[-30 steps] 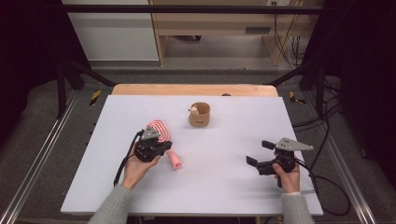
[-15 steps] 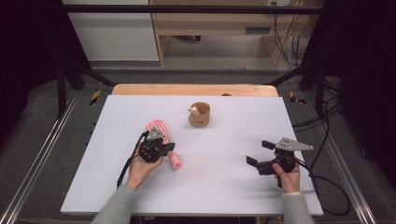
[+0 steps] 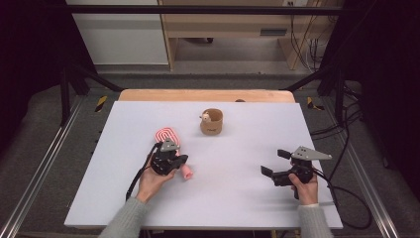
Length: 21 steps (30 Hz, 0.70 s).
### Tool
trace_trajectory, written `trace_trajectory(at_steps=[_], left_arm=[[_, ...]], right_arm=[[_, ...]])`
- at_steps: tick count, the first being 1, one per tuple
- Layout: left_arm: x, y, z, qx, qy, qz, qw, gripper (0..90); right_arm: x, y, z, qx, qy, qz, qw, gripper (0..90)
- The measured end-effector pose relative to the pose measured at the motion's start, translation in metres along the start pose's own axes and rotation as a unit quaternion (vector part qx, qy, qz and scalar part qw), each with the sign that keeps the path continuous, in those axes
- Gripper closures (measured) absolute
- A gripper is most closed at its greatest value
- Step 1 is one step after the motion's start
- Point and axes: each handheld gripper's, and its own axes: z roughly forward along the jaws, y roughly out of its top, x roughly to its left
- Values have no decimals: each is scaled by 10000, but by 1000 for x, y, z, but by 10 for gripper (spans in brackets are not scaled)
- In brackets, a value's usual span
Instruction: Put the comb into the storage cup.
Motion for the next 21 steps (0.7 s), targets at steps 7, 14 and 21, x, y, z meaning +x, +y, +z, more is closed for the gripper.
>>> trace_trajectory(at_steps=[7, 14, 21], left_arm=[[-1, -2, 1, 90, 3, 93, 9999, 899], [-1, -3, 0, 175, -32, 142, 9997, 899], [-3, -5, -2, 283, -10, 203, 9994, 899]], right_arm=[[0, 0, 1, 14, 9, 2, 10000, 3], [0, 0, 1, 13, 14, 3, 10000, 3], [0, 0, 1, 15, 16, 3, 10000, 3]])
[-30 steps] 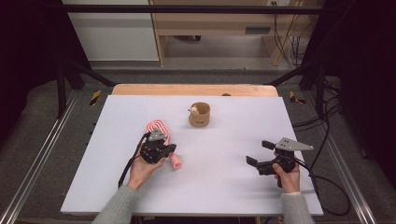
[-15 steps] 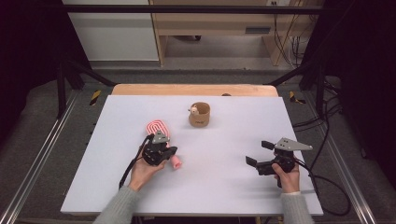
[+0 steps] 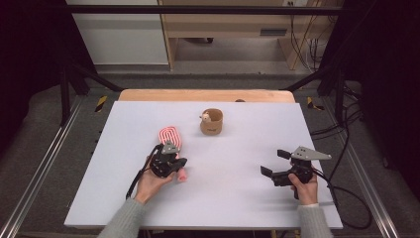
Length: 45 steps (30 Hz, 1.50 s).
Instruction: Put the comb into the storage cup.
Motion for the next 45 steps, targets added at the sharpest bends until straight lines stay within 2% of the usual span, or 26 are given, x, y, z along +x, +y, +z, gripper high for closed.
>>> trace_trajectory(at_steps=[13, 29, 45], left_arm=[[-4, -5, -8, 140, 141, 142, 9997, 899], [-1, -12, -14, 366, 286, 157, 9988, 900], [4, -18, -20, 448, 432, 149, 9980, 899]], right_arm=[[0, 0, 0, -1, 2, -2, 10000, 3], [0, 0, 0, -3, 4, -2, 10000, 3], [0, 0, 1, 8, 3, -11, 10000, 3]])
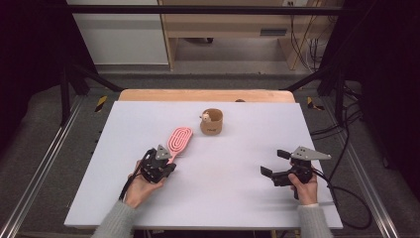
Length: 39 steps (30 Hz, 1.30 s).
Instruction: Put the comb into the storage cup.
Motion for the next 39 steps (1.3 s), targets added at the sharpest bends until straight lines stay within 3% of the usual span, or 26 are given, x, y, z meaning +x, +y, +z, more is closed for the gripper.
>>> trace_trajectory(at_steps=[22, 30, 39], left_arm=[[12, -6, -5, 58, 112, -147, 9998, 900], [10, -2, -14, -160, 32, -113, 9998, 894], [15, 3, -34, -609, 72, -329, 9976, 676]], right_arm=[[0, 0, 0, 7, 3, 1, 10000, 3], [0, 0, 0, 16, 7, -1, 10000, 3], [0, 0, 1, 22, 6, 9, 10000, 3]])
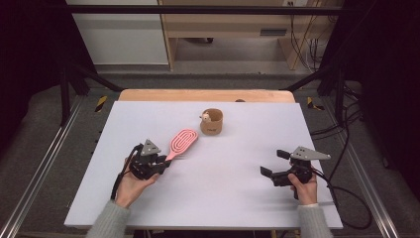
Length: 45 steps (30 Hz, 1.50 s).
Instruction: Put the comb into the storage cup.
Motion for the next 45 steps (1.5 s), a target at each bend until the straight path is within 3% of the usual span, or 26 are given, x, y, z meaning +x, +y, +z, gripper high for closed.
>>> trace_trajectory(at_steps=[5, 11, 16, 26, 34, 45], left_arm=[[3, 2, -7, -153, 85, -16, 9998, 518], [5, 4, -12, -288, 0, -49, 9996, 338], [7, 6, -15, -411, -30, -92, 9991, 272], [7, 10, -20, -437, 1, -109, 9990, 77], [8, 15, -25, -433, 28, -35, 9991, 1], [13, 20, -17, -237, 85, -85, 9996, 0]], right_arm=[[0, 0, 0, 8, -5, 3, 10000, 3], [0, 0, 0, 18, 1, 3, 10000, 3], [0, 0, 1, 22, -4, 0, 10000, 3], [0, 0, 0, 21, 8, -5, 10000, 3], [0, 0, 1, 27, 9, -4, 10000, 3], [0, 0, 1, 26, 6, -11, 10000, 3]])
